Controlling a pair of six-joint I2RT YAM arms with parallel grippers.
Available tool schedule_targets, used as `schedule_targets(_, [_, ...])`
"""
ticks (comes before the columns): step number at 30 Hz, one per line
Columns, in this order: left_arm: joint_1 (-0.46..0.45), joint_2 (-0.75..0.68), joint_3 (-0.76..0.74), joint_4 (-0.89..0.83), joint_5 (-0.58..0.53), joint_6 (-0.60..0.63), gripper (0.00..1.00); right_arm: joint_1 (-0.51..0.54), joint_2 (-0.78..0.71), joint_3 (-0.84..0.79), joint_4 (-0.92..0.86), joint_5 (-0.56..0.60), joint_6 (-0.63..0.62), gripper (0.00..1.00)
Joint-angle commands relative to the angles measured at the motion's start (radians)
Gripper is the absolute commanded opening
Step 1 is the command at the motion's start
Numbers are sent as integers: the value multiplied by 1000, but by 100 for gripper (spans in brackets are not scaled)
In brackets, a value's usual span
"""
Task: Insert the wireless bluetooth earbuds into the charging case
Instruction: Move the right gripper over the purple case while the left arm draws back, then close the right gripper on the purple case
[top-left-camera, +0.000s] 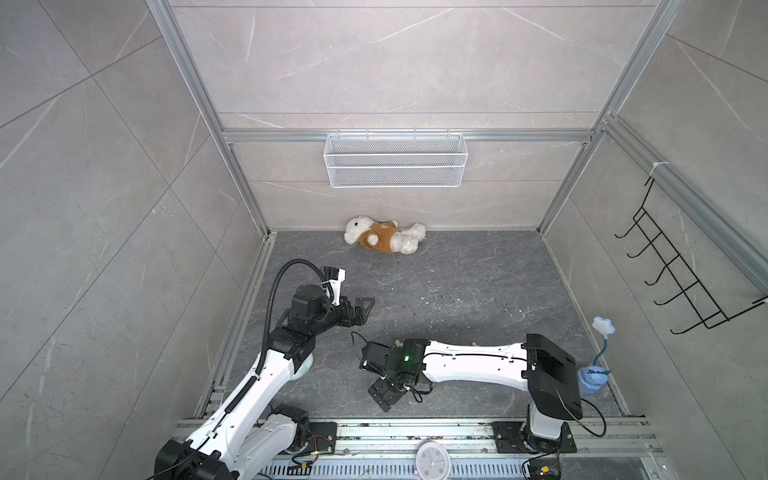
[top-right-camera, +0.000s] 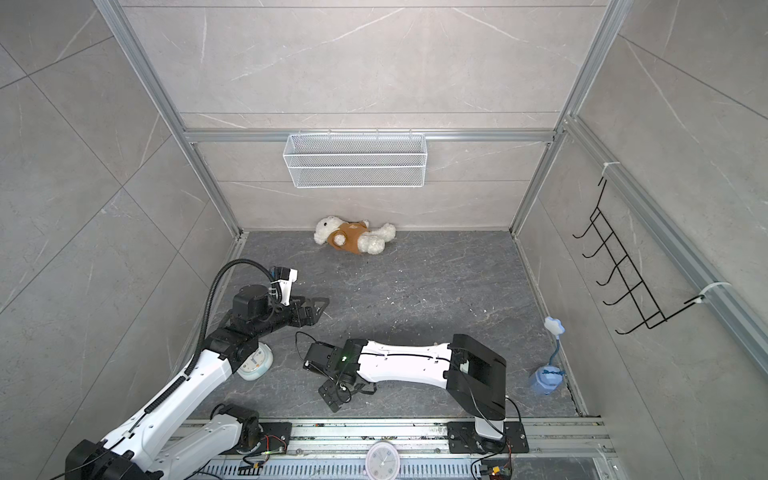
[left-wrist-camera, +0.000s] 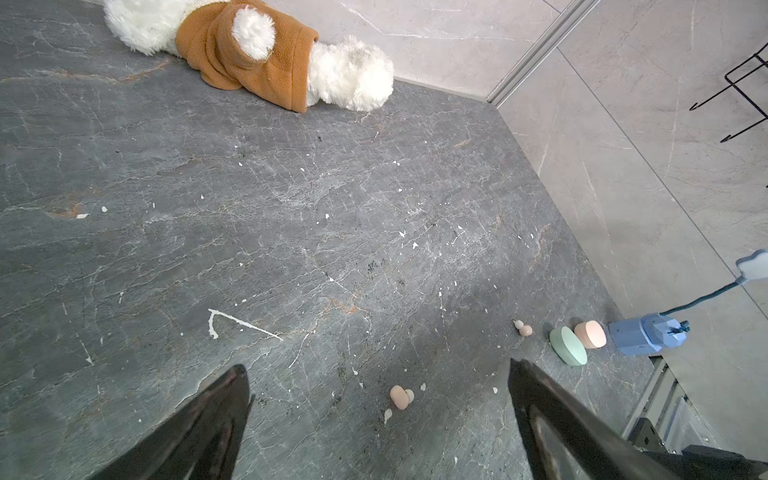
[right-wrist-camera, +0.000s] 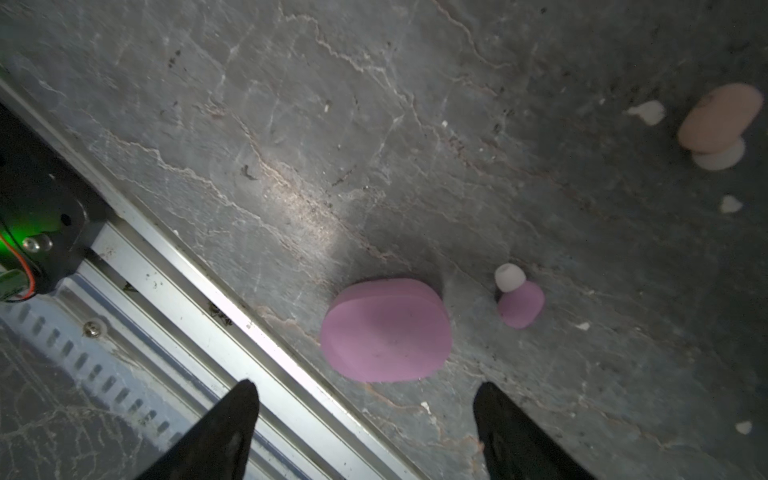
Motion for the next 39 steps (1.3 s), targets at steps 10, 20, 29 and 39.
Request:
schedule_targets(10, [30,48,42,65,61,-20,99,1,106,80,-79,17,-91,77])
schedule_targets(20, [46,59,45,77,78,-22,100,-18,145,104,-93,25,-110,72])
schedule_targets(29, [51,66,40,88,86,-27,100,-18,164,112,-97,24,-127,71])
schedule_targets(39, [52,66,42,87,89,-26,100,-18,195,143,-115,23,-144,67])
